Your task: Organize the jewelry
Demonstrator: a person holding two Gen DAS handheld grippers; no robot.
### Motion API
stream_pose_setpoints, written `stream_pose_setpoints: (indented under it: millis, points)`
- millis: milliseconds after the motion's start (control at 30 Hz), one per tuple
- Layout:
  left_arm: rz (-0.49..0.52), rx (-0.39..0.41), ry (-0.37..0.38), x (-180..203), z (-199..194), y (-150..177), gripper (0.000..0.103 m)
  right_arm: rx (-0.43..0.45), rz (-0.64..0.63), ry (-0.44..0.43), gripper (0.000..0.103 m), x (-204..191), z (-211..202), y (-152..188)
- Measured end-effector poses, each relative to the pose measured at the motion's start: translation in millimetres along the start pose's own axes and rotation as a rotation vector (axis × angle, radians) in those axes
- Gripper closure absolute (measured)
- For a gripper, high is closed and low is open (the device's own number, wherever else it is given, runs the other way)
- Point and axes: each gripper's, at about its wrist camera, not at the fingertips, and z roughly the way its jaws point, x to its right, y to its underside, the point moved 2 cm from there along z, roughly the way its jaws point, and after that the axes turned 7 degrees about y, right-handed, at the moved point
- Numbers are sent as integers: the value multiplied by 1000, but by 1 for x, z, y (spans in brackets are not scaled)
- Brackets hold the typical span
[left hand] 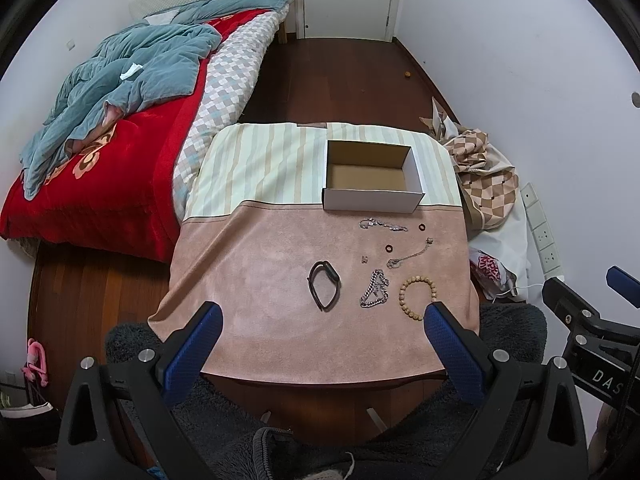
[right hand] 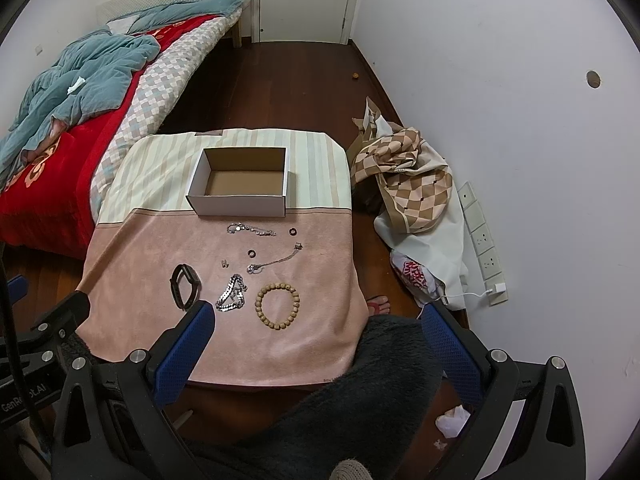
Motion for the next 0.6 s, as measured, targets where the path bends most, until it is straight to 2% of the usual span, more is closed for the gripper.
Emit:
stream_pose_setpoints:
  millis: [600]
  points:
    - [4, 13, 0, 6, -5, 0, 0, 4, 3, -3, 0, 4, -3, 0]
